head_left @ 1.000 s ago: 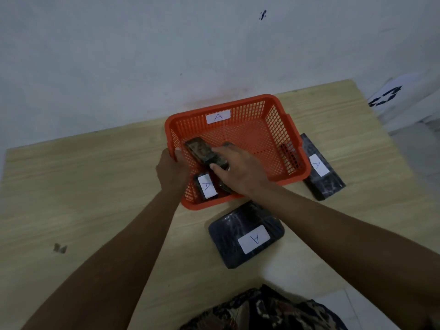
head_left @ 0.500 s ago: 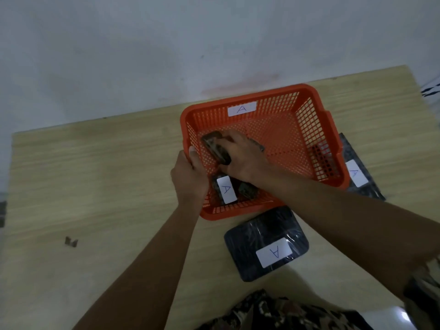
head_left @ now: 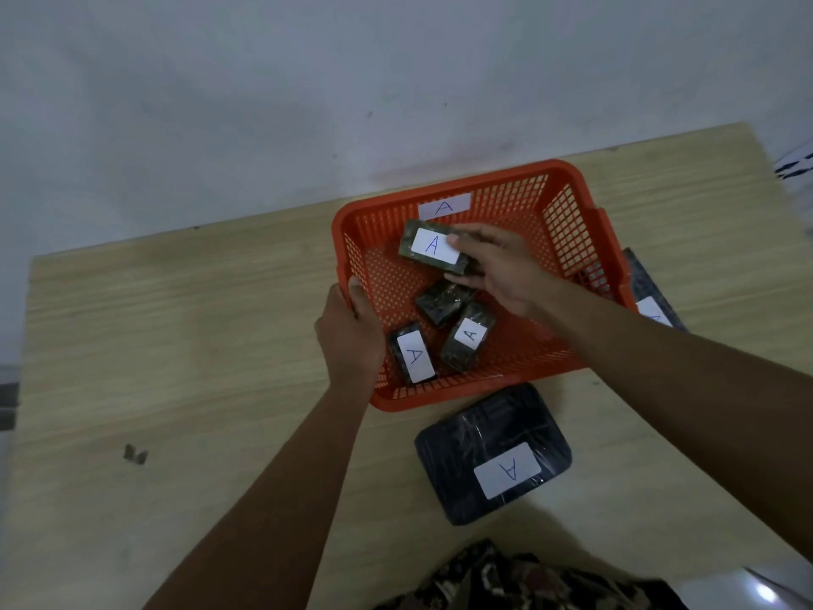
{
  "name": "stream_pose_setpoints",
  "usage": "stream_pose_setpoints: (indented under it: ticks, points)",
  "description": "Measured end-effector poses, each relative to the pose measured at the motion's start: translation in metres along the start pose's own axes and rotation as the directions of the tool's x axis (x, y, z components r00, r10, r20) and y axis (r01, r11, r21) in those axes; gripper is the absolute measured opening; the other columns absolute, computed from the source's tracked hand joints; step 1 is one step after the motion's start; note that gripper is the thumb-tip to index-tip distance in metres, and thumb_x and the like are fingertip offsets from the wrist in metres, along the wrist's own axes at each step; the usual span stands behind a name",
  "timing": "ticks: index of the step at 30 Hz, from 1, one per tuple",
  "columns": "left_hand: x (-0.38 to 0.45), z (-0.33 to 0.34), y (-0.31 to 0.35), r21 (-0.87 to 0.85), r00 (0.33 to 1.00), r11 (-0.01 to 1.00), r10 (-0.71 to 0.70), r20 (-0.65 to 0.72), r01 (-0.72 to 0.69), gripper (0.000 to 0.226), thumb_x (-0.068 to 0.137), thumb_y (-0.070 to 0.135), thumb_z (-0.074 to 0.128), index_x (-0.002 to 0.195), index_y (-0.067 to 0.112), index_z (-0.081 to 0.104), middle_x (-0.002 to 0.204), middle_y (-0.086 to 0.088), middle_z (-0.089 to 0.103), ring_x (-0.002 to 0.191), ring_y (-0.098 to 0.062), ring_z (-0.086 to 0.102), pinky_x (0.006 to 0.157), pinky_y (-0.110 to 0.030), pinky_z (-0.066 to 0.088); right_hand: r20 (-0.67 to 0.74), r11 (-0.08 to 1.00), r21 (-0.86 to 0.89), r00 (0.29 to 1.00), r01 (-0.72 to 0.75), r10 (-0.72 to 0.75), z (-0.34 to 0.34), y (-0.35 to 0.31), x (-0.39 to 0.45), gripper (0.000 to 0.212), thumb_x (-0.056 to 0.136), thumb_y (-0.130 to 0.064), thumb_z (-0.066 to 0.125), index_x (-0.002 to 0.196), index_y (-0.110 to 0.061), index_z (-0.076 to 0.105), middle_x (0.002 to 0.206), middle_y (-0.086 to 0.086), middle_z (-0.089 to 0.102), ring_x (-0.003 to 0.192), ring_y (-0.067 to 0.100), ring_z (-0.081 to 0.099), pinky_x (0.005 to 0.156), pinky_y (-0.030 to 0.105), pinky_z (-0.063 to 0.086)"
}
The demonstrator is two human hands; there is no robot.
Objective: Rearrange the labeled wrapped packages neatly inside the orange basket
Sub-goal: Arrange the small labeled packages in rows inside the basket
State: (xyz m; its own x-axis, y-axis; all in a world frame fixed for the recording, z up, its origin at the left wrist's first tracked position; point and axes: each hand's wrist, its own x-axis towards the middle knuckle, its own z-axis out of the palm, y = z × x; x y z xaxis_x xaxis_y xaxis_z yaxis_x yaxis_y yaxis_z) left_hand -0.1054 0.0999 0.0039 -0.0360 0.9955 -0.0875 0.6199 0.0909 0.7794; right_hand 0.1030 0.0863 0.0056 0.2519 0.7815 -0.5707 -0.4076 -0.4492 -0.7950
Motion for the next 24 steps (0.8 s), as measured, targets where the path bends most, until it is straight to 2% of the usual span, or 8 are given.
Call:
stream_pose_setpoints:
  ticks: [3, 6, 8, 10, 13, 15, 18, 24]
  points:
    - [0.000, 0.000, 0.000, -0.004, 1.000, 1.000, 0.007, -0.002, -0.007, 0.038, 0.102, 0.034, 0.036, 0.085, 0.006, 0.056, 0.071, 0.005, 0.055, 0.057, 0.001, 0.047, 0.056, -0.028, 0.033, 0.027, 0.985, -0.173, 1.000, 0.011, -0.006, 0.009, -0.009, 0.010, 0.030, 0.086, -0.009, 0.074, 0.113, -0.022, 0.071, 0.112, 0.006, 0.068, 0.099, 0.022, 0.069, 0.071, 0.029, 0.061]
    - [0.000, 0.001, -0.001, -0.008, 1.000, 1.000, 0.019, -0.012, -0.019, 0.037, 0.102, 0.033, 0.036, 0.084, 0.008, 0.056, 0.067, 0.011, 0.053, 0.057, 0.003, 0.048, 0.050, -0.020, 0.031, -0.009, 0.964, -0.267, 1.000, 0.010, -0.013, 0.025, -0.015, 0.023, 0.040, 0.084, -0.005, 0.076, 0.121, -0.016, 0.064, 0.107, 0.003, 0.067, 0.095, 0.020, 0.069, 0.066, 0.025, 0.061]
    - [0.001, 0.001, -0.002, -0.004, 1.000, 1.000, 0.020, -0.014, -0.020, 0.037, 0.101, 0.034, 0.036, 0.083, 0.009, 0.056, 0.066, 0.015, 0.052, 0.057, 0.004, 0.049, 0.048, -0.013, 0.032, -0.059, 0.958, -0.288, 0.998, -0.006, -0.011, 0.035, -0.014, 0.031, 0.040, 0.083, -0.005, 0.077, 0.119, -0.010, 0.062, 0.098, 0.003, 0.066, 0.088, 0.018, 0.069, 0.063, 0.023, 0.060]
    - [0.002, 0.002, -0.003, -0.019, 1.000, 1.000, 0.019, -0.012, -0.019, 0.037, 0.101, 0.035, 0.036, 0.084, 0.009, 0.056, 0.067, 0.012, 0.054, 0.058, 0.002, 0.052, 0.050, -0.016, 0.038, -0.082, 0.949, -0.315, 0.997, -0.019, -0.007, 0.043, -0.010, 0.039, 0.035, 0.083, -0.006, 0.078, 0.115, -0.008, 0.063, 0.093, 0.004, 0.065, 0.082, 0.014, 0.067, 0.060, 0.020, 0.060]
    - [0.002, 0.003, -0.004, -0.025, 1.000, 1.000, 0.016, -0.002, -0.016, 0.037, 0.101, 0.038, 0.035, 0.085, 0.012, 0.056, 0.069, 0.011, 0.056, 0.060, 0.000, 0.055, 0.050, -0.017, 0.041, -0.078, 0.934, -0.357, 0.997, -0.023, -0.005, 0.050, -0.003, 0.047, 0.025, 0.084, -0.010, 0.078, 0.106, -0.010, 0.066, 0.105, 0.010, 0.070, 0.086, 0.016, 0.069, 0.065, 0.022, 0.060]
    - [0.002, 0.003, -0.004, -0.017, 1.000, 1.000, 0.017, -0.003, -0.017, 0.036, 0.101, 0.038, 0.035, 0.085, 0.014, 0.055, 0.069, 0.014, 0.055, 0.059, 0.003, 0.054, 0.048, -0.008, 0.037, -0.112, 0.858, -0.513, 0.990, 0.018, -0.087, 0.053, 0.003, 0.052, 0.031, 0.085, -0.014, 0.078, 0.113, -0.007, 0.067, 0.117, 0.012, 0.069, 0.096, 0.018, 0.067, 0.076, 0.025, 0.058]
    - [0.002, 0.004, -0.005, -0.018, 1.000, 1.000, 0.022, -0.011, -0.023, 0.036, 0.101, 0.037, 0.034, 0.084, 0.014, 0.055, 0.068, 0.015, 0.054, 0.059, 0.007, 0.054, 0.050, -0.005, 0.037, -0.162, 0.690, -0.719, 0.947, 0.078, -0.276, 0.057, 0.008, 0.056, 0.030, 0.084, -0.019, 0.078, 0.110, -0.008, 0.068, 0.118, 0.011, 0.069, 0.096, 0.016, 0.060, 0.075, 0.022, 0.048]
    - [0.002, 0.004, -0.005, -0.015, 0.999, 0.999, 0.034, -0.018, -0.035, 0.035, 0.101, 0.036, 0.035, 0.083, 0.013, 0.054, 0.067, 0.015, 0.054, 0.062, 0.010, 0.055, 0.049, -0.005, 0.037, -0.201, 0.658, -0.745, 0.903, 0.112, -0.380, 0.056, 0.013, 0.060, 0.025, 0.078, -0.019, 0.083, 0.096, -0.011, 0.068, 0.107, 0.010, 0.070, 0.084, 0.012, 0.057, 0.070, 0.024, 0.048]
